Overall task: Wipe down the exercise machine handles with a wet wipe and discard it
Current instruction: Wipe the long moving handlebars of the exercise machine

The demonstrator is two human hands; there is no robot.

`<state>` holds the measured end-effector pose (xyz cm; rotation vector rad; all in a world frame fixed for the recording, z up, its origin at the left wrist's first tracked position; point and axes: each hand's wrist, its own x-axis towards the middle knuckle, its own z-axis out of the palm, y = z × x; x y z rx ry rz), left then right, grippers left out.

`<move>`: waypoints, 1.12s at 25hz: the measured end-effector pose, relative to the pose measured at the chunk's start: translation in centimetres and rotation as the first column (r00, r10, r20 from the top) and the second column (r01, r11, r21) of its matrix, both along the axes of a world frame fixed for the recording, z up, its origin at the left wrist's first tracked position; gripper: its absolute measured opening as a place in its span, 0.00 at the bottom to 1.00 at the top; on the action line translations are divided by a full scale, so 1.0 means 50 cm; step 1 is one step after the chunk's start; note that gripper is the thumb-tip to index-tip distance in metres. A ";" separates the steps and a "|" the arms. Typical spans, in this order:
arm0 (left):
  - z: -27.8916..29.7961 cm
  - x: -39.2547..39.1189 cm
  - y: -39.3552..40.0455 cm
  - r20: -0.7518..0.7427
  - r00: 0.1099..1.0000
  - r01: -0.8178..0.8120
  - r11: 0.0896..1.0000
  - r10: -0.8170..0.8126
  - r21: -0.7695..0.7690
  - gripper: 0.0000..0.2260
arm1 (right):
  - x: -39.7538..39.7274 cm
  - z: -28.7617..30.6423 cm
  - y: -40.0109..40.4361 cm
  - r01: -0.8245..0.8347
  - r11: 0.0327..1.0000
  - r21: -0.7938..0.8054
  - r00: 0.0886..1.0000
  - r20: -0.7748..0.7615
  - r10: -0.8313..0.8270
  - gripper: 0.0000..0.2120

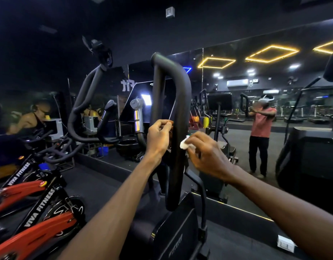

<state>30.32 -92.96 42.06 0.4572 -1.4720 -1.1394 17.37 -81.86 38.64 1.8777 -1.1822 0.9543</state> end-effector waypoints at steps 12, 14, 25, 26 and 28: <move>0.024 -0.051 0.038 -0.119 0.987 -0.104 0.993 0.109 0.054 0.08 | -0.003 0.130 -0.047 -0.086 0.955 -0.284 0.959 0.238 0.157 0.08; 0.026 -0.055 0.041 -0.134 0.986 -0.091 0.991 0.103 0.094 0.08 | -0.002 0.126 -0.055 -0.118 0.959 -0.259 0.967 0.190 0.171 0.08; 0.053 -0.050 0.042 -0.122 0.988 -0.082 0.991 0.095 0.110 0.10 | -0.057 0.181 -0.053 -0.133 0.970 -0.205 0.941 -0.332 0.059 0.13; 0.055 -0.050 0.041 -0.106 0.989 -0.091 0.991 0.102 0.103 0.10 | -0.061 0.205 -0.056 -0.127 0.960 -0.251 0.970 -0.234 0.067 0.12; 0.058 -0.050 0.039 -0.083 0.989 -0.116 0.990 0.123 0.086 0.11 | -0.059 0.236 -0.060 -0.162 0.942 -0.293 0.970 -0.222 0.098 0.10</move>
